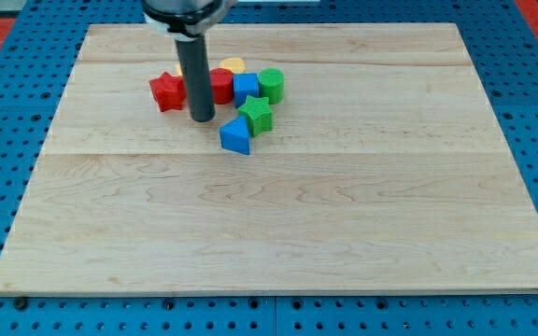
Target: Nudge the red circle a bit right
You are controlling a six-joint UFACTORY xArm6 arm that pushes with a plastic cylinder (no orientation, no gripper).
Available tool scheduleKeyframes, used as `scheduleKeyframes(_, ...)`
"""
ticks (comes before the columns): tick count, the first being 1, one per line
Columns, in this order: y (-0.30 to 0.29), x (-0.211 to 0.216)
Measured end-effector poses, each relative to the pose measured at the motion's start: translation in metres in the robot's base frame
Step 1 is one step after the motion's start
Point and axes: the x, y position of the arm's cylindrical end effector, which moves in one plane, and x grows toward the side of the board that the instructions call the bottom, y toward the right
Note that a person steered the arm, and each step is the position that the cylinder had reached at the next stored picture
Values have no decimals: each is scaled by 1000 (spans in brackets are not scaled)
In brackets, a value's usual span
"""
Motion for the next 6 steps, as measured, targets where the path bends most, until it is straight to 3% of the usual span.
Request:
scheduleKeyframes(2, -68, -19)
scheduleKeyframes(3, -71, -34)
scheduleKeyframes(4, -64, -23)
scheduleKeyframes(5, -11, -15)
scheduleKeyframes(6, 19, -33)
